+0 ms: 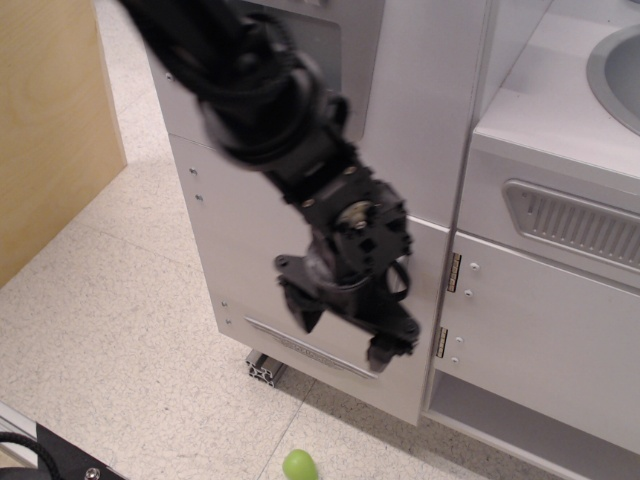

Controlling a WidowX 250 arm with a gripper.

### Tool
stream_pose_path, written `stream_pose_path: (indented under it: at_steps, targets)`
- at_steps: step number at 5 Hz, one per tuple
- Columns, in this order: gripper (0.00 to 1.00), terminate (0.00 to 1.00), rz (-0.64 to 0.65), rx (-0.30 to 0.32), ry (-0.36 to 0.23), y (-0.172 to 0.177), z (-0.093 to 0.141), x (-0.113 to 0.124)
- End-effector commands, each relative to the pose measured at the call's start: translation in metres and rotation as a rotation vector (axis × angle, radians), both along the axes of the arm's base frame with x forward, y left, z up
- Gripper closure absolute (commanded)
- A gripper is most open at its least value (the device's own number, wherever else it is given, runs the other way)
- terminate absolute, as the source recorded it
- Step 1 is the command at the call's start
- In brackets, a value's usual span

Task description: Open low fridge

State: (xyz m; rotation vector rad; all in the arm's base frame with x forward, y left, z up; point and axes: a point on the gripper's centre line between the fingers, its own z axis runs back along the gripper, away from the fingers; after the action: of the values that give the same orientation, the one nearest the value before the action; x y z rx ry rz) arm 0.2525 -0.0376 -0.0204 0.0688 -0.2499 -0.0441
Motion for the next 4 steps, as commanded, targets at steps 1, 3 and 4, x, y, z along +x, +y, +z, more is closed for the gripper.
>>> stream_pose_path:
  at_steps: [1, 3, 4]
  targets:
    - [0.00, 0.00, 0.007, -0.010, -0.085, -0.007, 0.004, 0.045]
    - [0.00, 0.00, 0.002, -0.031, -0.100, 0.003, 0.002, 0.065]
    - [1.00, 0.00, -0.006, -0.028, -0.121, 0.004, 0.001, 0.065]
